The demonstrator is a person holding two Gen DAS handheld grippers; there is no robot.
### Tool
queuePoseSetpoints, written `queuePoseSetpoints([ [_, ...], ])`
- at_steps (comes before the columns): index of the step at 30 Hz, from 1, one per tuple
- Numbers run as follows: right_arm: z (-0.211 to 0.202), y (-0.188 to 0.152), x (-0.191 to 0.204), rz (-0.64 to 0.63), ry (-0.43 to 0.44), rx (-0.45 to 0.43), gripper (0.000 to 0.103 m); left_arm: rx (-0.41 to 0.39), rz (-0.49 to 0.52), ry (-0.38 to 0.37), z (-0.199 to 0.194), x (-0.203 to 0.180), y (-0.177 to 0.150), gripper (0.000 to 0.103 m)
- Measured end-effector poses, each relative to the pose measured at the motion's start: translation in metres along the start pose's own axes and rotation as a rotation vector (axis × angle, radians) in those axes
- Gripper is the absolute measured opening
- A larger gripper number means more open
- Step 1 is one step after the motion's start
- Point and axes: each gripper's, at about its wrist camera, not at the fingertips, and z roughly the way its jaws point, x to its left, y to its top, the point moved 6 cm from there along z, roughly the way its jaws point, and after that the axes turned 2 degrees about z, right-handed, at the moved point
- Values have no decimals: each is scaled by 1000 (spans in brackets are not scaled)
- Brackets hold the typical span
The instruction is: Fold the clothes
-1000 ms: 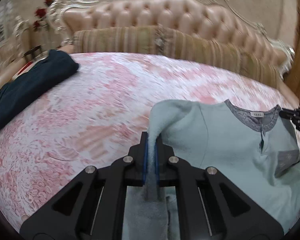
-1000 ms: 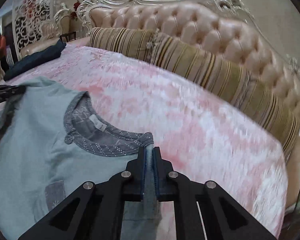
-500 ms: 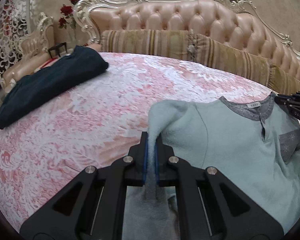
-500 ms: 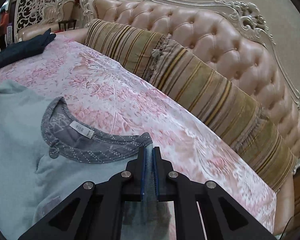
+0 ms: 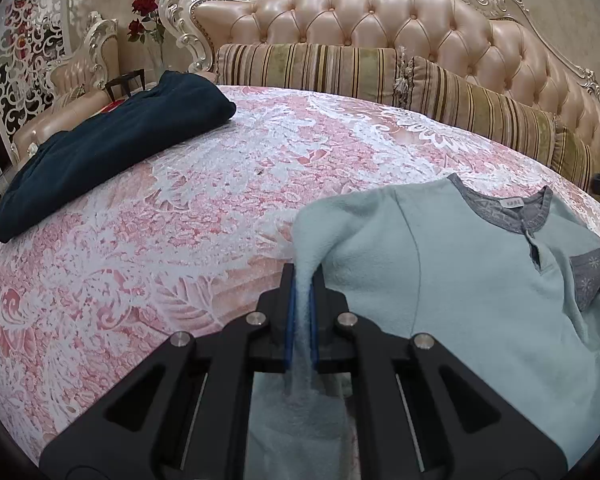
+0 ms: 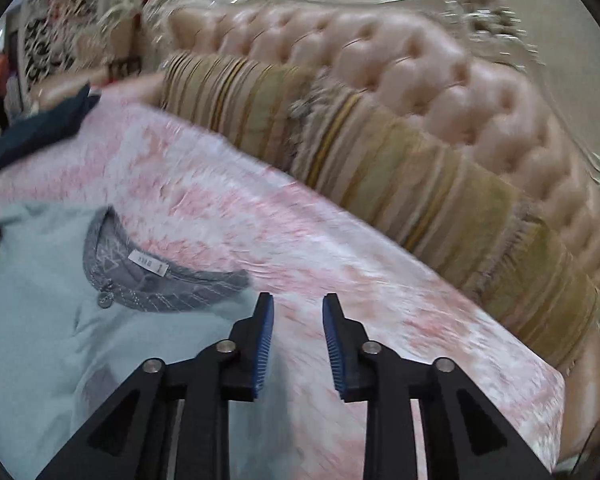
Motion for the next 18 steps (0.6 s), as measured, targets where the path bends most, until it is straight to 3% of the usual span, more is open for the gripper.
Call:
queuePoseSetpoints([
  [4, -57, -59, -19, 109, 5, 38, 30, 11, -4, -10, 2, 0, -1, 7],
  [9, -111, -143, 9, 200, 75, 60, 41, 21, -21, -55, -9, -1, -2, 13],
  [11, -130, -170, 28, 230, 108, 61, 44, 11, -18, -66, -24, 0, 0, 31],
  [12, -138, -181, 38, 237, 120, 67, 44, -3, -27, -74, -35, 2, 1, 58],
  [13, -145, -192, 48, 243, 131, 74, 44, -21, -38, -82, -47, 5, 3, 70],
  [18, -147, -223, 90, 261, 200, 136, 45, -61, -87, -137, -126, 16, -24, 70],
])
